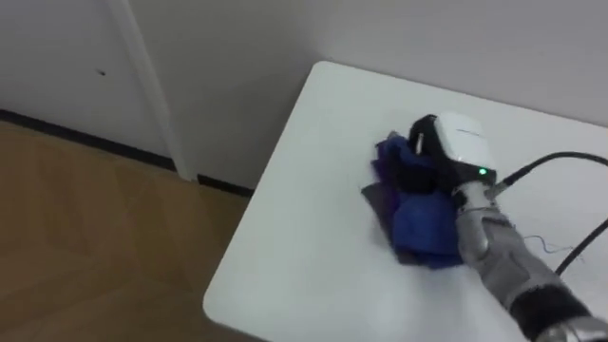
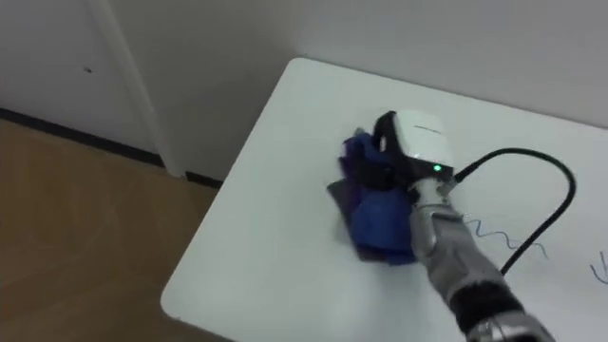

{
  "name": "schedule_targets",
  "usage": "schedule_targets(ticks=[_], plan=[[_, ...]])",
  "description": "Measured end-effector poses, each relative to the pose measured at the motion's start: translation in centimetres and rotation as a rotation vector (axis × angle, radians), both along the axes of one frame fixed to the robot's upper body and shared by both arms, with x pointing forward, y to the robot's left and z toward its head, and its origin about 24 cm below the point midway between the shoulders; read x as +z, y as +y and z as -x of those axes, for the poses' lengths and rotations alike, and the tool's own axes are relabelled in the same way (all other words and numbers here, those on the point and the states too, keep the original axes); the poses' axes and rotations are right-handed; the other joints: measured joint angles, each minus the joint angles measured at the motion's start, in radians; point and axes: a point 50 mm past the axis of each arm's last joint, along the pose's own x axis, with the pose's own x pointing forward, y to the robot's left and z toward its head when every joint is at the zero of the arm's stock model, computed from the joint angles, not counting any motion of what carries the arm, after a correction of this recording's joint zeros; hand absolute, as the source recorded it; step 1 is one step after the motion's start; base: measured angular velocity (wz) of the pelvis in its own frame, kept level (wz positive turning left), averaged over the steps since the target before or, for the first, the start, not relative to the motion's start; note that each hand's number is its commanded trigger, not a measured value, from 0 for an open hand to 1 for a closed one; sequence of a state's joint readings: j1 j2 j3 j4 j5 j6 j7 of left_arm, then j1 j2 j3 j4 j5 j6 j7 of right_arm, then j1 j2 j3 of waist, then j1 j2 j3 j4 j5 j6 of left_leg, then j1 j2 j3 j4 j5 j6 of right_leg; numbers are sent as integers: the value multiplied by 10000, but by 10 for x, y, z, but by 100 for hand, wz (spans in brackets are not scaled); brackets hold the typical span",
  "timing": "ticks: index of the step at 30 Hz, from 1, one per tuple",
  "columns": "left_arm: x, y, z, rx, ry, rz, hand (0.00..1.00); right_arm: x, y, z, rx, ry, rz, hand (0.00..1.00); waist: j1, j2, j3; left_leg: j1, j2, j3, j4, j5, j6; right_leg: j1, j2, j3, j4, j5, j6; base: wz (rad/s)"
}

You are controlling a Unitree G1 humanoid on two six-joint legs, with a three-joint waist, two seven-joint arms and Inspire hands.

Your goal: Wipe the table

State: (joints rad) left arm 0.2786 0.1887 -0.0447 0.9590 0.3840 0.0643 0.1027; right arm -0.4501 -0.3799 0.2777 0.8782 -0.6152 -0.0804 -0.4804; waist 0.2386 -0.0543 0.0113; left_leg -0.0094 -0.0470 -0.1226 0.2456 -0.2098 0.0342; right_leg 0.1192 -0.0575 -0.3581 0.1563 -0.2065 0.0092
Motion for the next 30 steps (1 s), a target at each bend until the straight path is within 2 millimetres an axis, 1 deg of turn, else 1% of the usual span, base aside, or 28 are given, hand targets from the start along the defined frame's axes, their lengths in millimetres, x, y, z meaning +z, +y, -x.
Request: schedule_targets(ticks=[2, 3, 4, 6, 7, 8, 9, 10, 11, 12, 13, 14, 15, 16, 17, 18, 19, 20, 21, 22, 23, 24, 25, 26, 27, 28, 30], plan=[[1, 3, 1, -30, 24, -74, 0, 3, -14, -1, -392, 139, 322, 100, 36, 7, -3, -156, -5, -64, 1, 26, -5, -140, -7, -11, 11, 0, 0, 13], [1, 6, 3, -52, 87, -142, 0, 3, -22, 0, -636, 216, 428, 100, 115, 10, 0, -184, 1, -107, -44, 34, -13, -216, -6, -26, 41, 0, 0, 0], [2, 7, 4, -96, 128, -179, 0, 3, -26, 1, -759, 254, 462, 100, 129, 11, 0, -183, 1, -156, -77, 41, -15, -231, -6, -39, 57, 0, 0, 4], [3, 13, 4, -188, 197, -271, 0, 3, -40, 5, -1192, 359, 558, 100, 51, 59, -11, -102, 13, -330, -104, 53, -17, -301, -11, -85, 236, -4, 4, 12], [4, 14, 4, -198, 200, -281, 0, 4, -43, 6, -1292, 320, 566, 100, 15, 79, -7, -81, 18, -425, -110, 57, -17, -334, -22, -129, 350, -13, 10, 10], [4, 14, 3, -212, 161, -261, 0, 8, -50, 7, -1531, 153, 542, 100, -50, 122, 4, -20, 33, -588, -151, 70, -12, -383, -51, -166, 535, -18, 15, 8], [5, 14, -1, -258, 72, -237, 0, 11, -57, 9, -1745, -61, 571, 100, -132, 155, 7, 63, 30, -886, -213, 105, -9, -488, -77, -149, 784, -86, 65, 0], [5, 14, -3, -276, 20, -240, 0, 12, -62, 11, -1857, -180, 581, 100, -126, 166, 17, 117, 36, -1183, -261, 116, -7, -627, -96, -62, 928, -210, 137, -25], [6, 16, -6, -269, -95, -297, 0, 15, -66, 13, -1996, -504, 490, 100, -58, 116, 15, 133, 32, -1845, -327, 115, -13, -1160, 23, 379, 750, -290, 83, -57], [5, 17, -4, -147, -58, -313, 0, 16, -67, 14, -1967, -773, 539, 100, -132, 193, -6, 126, 175, -2233, -351, 83, -78, -1780, 148, 575, 441, 331, -326, -63], [5, 17, 0, -87, 46, -317, 0, 14, -69, 17, -2004, -799, 643, 100, -188, 263, -26, 163, 282, -2176, -359, 58, -178, -1779, 131, 275, 390, 676, -475, -37], [6, 20, 2, 6, 48, -378, 0, 7, -74, 26, -2199, -661, 785, 100, -426, 246, 11, 233, 400, -1665, -420, 98, -485, -1507, 155, -23, 413, 827, -530, 13], [6, 20, 2, 65, 53, -392, 0, 0, -81, 36, -2541, -434, 848, 100, -746, 194, 46, 231, 557, -689, -562, 127, -671, -1302, 149, 83, 407, 827, -530, 33], [6, 20, 1, 56, 9, -383, 0, -2, -87, 42, -2786, -368, 814, 100, -876, 194, 47, 204, 626, -259, -744, 216, -743, -1229, 153, 262, 404, 822, -523, 45], [7, 20, -2, 15, -163, -364, 0, -9, -96, 55, -3321, -173, 648, 100, -986, 178, 55, 158, 708, 344, -1076, 560, -377, -1122, 171, 616, 409, 782, -455, 19], [7, 20, -3, 25, -285, -437, 0, -18, -101, 68, -3690, 72, 460, 100, -962, 151, 2, 349, 683, 540, -1031, 605, -352, -1050, 154, 654, 395, 740, -380, 3], [7, 20, -3, 32, -306, -465, 0, -22, -103, 74, -3786, 194, 451, 100, -961, 77, 25, 409, 658, 549, -1020, 605, -351, -997, 143, 656, 358, 718, -343, -17], [7, 20, -2, 82, -283, -481, 0, -30, -104, 85, -3887, 462, 409, 100, -934, -49, -2, 429, 618, 554, -1017, 604, -350, -954, 132, 596, 254, 711, -332, -8], [7, 20, 1, 109, -203, -472, 0, -37, -103, 93, -3970, 622, 348, 100, -930, -101, 0, 479, 579, 573, -1019, 602, -348, -839, 115, 548, 161, 711, -332, -5], [7, 20, 3, 105, -150, -469, 0, -39, -102, 96, -3995, 627, 321, 100, -951, -116, -12, 519, 557, 623, -1019, 601, -345, -784, 106, 549, 121, 707, -325, -6], [7, 20, 6, 131, -95, -461, 0, -41, -99, 99, -3922, 599, 443, 100, -949, -85, -11, 626, 535, 686, -996, 580, -314, -678, 87, 534, 105, 689, -295, -14], [6, 19, 6, 225, -103, -431, 0, -43, -96, 100, -3802, 536, 585, 100, -947, 0, -36, 688, 536, 788, -985, 539, -258, -627, 81, 582, 120, 666, -258, -17], [6, 18, 6, 267, -123, -407, 0, -42, -94, 99, -3715, 443, 611, 100, -947, 52, -38, 709, 533, 811, -985, 521, -238, -611, 80, 599, 120, 656, -246, -16], [4, 15, 6, 265, -101, -327, 0, -41, -87, 94, -3496, 272, 661, 100, -966, 188, -17, 734, 523, 817, -980, 497, -228, -566, 86, 650, 126, 652, -238, -15], [3, 12, 5, 191, -57, -238, 0, -40, -79, 90, -3235, 141, 643, 100, -960, 315, -25, 756, 513, 898, -961, 459, -225, -538, 87, 711, 138, 648, -232, -14], [3, 11, 4, 164, -69, -205, 0, -40, -73, 88, -3042, 100, 678, 100, -939, 367, -32, 763, 508, 933, -947, 445, -227, -541, 78, 774, 159, 640, -225, -17], [2, 9, 4, -16, 153, -255, 0, -40, -38, 77, -1752, -71, 884, 100, -848, 489, -95, 807, 493, 989, -941, 444, -256, -586, 141, 848, 149, 561, -157, -17]])
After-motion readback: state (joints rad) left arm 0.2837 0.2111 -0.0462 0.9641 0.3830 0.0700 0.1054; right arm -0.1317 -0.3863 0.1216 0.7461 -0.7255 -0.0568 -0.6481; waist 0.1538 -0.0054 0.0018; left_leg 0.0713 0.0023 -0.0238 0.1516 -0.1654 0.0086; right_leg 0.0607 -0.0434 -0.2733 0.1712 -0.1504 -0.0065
